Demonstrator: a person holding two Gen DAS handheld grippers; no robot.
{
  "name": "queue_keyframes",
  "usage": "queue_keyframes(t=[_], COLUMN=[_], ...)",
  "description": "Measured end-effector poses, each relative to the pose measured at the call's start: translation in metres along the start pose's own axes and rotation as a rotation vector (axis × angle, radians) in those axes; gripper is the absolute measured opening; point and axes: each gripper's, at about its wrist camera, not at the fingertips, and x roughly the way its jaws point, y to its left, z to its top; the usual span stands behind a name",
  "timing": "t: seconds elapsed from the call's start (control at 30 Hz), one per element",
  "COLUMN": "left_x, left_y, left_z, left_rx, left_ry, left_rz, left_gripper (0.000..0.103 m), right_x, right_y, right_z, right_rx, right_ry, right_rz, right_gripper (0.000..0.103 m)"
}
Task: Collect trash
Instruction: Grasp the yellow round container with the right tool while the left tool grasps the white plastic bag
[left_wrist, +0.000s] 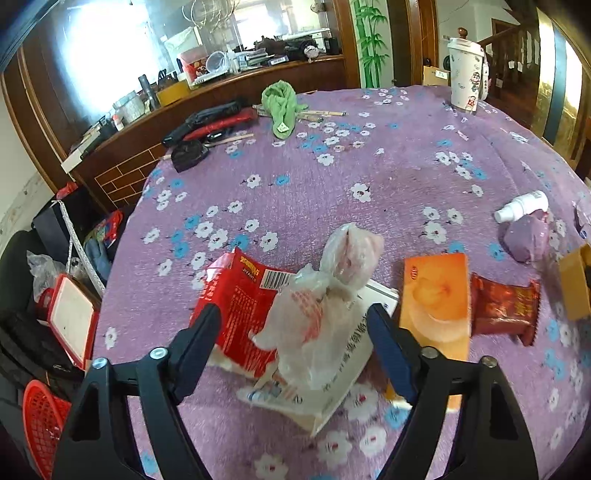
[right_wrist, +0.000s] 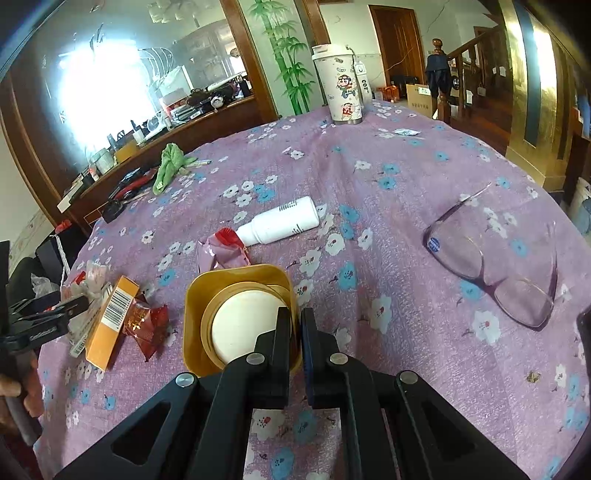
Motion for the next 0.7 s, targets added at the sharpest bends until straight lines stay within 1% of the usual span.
queue_keyframes(t=[0.03,0.07,0.1,0.23,0.37,0.47,0.57,0.7], left_x=[0.004,0.007,0.010,0.011,-0.004,-0.024,-0.047,-0.069], left_y=[0.001,0.002,0.004,0.008,0.014,0.017,0.020,0.019], left_z=[0.000,0.000,-0.001,-0.002,-0.008,-0.014,-0.026,-0.046], left_rx=[-0.010,-0.020,-0.035,-0.066,-0.102,-0.112,-0.126,-0.134], left_ry=[0.008,0.017,0.026,0.013,-0.023,-0.062,-0.098,-0.124], left_rz=[-0.006,-0.020,-0.043,-0.060,-0.075,-0.074,-0.074,-0.064], left_gripper=[0.058,0.052,0.044,0.033,0.033,0.033,0.033,0.033], right_x=[0.000,0.000,0.000,0.000,-0.004,-0.004,-0.006,-0.012], right_y=[0.001,0.001,0.001,0.004,0.005,0.007,0.010,0.020], right_z=[0.000,0.000,0.000,-0.001,-0.001,-0.001,0.000,-0.003], right_rx=[-0.004,-0.006,-0.008,-0.022,-0.033,-0.046,-0.057,-0.090], right_ry=[-0.002,-0.003,-0.005,-0.009,-0.030,-0.035,-0.046,-0.042], right_rz=[0.001,0.001,0.000,0.000,-0.002,-0.005,-0.008,-0.017], right_gripper=[0.005,0.005,0.005,0.005,0.005,0.005,0.005,0.005])
